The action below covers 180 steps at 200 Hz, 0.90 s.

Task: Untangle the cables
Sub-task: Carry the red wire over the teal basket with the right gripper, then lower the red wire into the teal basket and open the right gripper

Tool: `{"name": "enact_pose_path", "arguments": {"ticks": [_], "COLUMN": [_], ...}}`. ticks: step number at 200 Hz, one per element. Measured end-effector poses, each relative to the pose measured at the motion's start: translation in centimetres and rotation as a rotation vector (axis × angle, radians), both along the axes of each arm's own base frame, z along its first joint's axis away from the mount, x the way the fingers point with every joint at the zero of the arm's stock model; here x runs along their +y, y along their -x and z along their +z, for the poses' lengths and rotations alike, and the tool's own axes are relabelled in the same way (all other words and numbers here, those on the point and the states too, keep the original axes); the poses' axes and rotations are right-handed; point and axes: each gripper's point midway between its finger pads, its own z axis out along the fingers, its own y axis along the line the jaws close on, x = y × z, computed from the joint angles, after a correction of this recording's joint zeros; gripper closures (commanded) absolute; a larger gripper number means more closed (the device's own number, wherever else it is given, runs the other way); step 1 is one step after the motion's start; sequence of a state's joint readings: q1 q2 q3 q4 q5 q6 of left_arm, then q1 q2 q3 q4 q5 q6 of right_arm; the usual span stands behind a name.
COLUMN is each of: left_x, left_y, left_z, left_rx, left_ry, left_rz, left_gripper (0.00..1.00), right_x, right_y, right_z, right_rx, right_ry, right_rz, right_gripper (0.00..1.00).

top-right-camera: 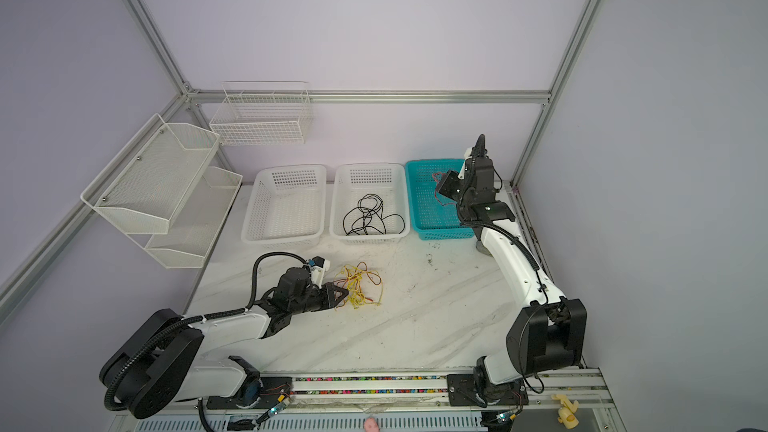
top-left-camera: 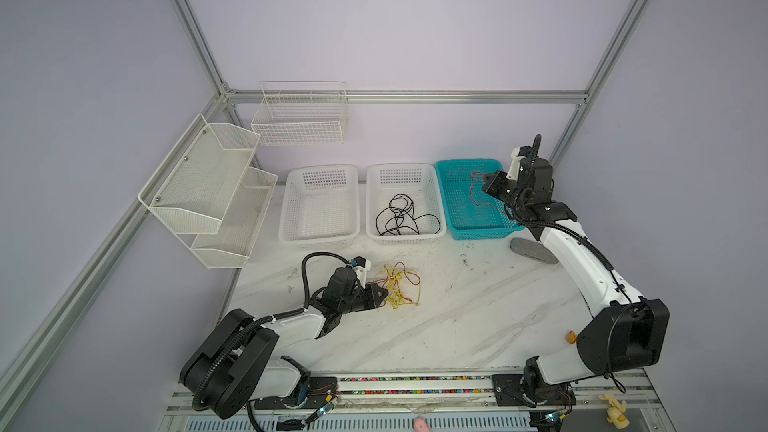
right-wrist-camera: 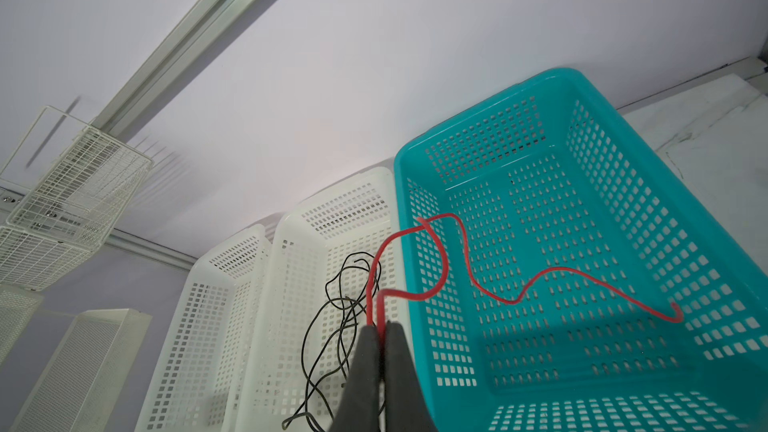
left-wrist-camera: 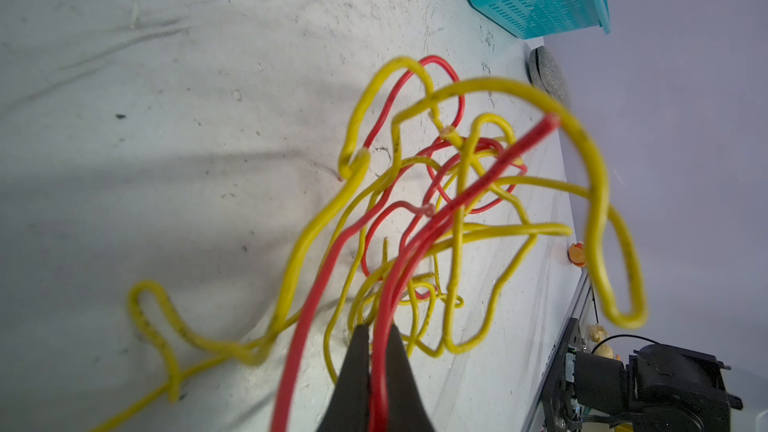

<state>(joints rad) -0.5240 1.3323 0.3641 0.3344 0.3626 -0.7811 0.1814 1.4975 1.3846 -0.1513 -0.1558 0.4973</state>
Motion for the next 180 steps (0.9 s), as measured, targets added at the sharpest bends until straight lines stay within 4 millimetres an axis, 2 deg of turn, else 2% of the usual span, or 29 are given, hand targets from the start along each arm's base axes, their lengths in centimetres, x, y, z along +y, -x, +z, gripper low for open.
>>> {"name": "enact_pose_path", "arguments": {"ticks": [48,106,180], "left_x": [0.0,0.1,0.1], "left_y": [0.0,0.0,0.0], "left_z": [0.0,-0.1,0.0], "left_rx": [0.000,0.000,-0.007], "left_ry": [-0.001,-0.002,-0.005], "left_rz": [0.001,0.002,-0.001], "left_gripper": [1.00,1.00,1.00], "right_x": [0.3,0.9,1.0], "right_y": [-1.6,-3.8,-5.0], "right_z": [-1.2,-5.7,-9.0], "right_rx": [-0.009,0.060,0.106], "right_ry": [-0.024,-0.019,-0.010], "right_rz": [-0.007,-0.002,0.000], "right_gripper": [1.00,1.00,1.00]}}
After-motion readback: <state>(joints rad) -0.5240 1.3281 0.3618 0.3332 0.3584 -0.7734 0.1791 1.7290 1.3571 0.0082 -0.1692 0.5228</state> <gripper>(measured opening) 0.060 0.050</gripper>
